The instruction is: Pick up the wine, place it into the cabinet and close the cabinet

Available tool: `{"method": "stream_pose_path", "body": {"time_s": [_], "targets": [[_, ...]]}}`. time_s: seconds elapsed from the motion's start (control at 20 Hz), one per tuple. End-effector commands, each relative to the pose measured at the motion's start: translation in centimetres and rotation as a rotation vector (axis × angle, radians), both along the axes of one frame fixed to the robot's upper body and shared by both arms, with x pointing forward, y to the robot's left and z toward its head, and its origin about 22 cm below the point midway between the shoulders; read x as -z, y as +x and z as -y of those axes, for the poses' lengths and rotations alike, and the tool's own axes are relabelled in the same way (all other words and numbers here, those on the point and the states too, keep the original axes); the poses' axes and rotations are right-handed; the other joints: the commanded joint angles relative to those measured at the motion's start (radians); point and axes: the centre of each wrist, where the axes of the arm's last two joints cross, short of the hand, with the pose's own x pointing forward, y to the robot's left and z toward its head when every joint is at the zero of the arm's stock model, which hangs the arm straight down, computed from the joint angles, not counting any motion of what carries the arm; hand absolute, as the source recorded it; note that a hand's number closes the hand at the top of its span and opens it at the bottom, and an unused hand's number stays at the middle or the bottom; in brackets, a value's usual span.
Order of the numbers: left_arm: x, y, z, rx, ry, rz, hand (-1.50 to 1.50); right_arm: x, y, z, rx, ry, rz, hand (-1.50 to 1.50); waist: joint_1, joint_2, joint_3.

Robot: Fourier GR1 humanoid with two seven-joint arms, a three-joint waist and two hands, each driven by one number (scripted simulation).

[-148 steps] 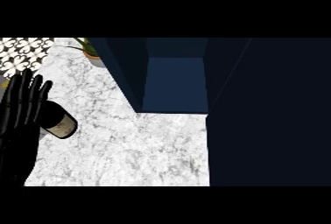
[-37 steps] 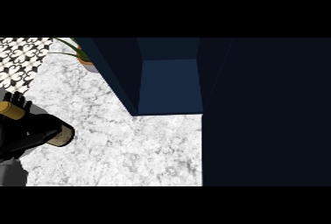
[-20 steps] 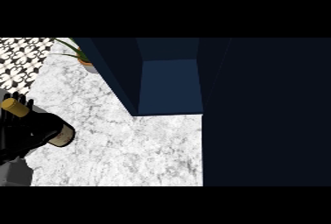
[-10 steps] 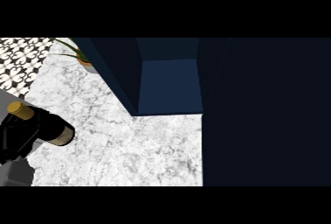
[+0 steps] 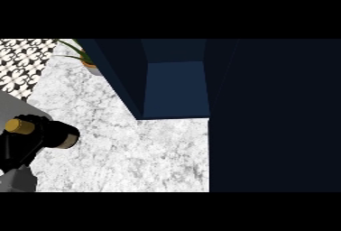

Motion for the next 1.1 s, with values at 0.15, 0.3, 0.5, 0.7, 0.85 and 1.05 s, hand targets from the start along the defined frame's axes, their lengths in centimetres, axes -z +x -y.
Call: {"method": "stream_pose_path", "body": {"time_s": [0.15, 0.3, 0.5, 0.7, 0.85, 1.05], "targets": [[8.8, -7.7, 9.3, 0.180, -0.143, -0.142, 1.50, 0.4, 0.0, 0.3, 0.010, 0.002, -0.017, -1.50, 0.011, 0.017, -0.039], [8.9, -9.4, 10.1, 0.202, -0.143, -0.122, 1.50, 0.5, -0.1, 0.4, 0.015, -0.018, -0.018, -1.50, 0.018, 0.013, -0.037], [8.3, -10.1, 10.5, 0.262, -0.161, -0.036, 1.50, 0.1, 0.2, 0.3, 0.031, 0.009, -0.002, -1.50, 0.023, 0.014, -0.038], [8.0, -10.8, 12.7, 0.282, -0.156, 0.011, 1.50, 0.7, 0.3, 0.1, 0.027, 0.014, -0.017, -1.50, 0.022, 0.012, -0.037], [6.5, -11.0, 12.6, 0.298, -0.142, 0.012, 1.50, 0.2, -0.1, 0.8, 0.007, 0.009, -0.016, -1.50, 0.024, 0.009, -0.035], [4.4, -10.0, 14.6, 0.345, -0.154, 0.026, 1.50, 0.5, 1.2, 0.8, 0.037, 0.007, -0.031, -1.50, 0.032, 0.011, -0.035]]}}
